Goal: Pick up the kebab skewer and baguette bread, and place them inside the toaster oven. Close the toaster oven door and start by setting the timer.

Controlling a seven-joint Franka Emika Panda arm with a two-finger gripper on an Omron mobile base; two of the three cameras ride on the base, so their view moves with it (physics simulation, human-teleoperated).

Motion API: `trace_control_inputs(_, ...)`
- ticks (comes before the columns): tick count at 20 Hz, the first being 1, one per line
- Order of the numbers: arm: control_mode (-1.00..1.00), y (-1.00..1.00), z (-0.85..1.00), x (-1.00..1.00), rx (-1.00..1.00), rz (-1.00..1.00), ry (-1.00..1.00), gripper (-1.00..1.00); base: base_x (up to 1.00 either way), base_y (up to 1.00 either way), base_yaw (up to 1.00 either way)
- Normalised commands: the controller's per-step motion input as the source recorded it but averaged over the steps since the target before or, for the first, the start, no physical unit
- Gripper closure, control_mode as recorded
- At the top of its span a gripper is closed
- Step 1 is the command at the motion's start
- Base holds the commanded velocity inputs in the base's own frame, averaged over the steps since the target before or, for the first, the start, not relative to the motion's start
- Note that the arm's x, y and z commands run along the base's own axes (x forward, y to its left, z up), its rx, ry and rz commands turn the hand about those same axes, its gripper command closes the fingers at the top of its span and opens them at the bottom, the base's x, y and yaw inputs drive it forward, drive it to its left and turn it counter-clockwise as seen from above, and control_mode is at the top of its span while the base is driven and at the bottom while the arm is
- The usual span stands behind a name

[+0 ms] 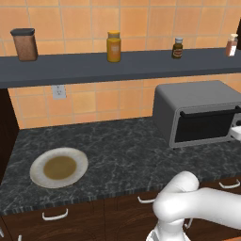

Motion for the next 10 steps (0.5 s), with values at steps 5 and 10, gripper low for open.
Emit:
trace_control_inputs(5,-1.0,-0.22,0.0,0.13,0.0,0.0,0.0,-1.0,0.0,0.0,0.0)
trace_control_inputs(10,-1.0,-0.09,-0.08,0.07,0.0,0.0,-0.01,-1.0,0.0,0.0,0.0)
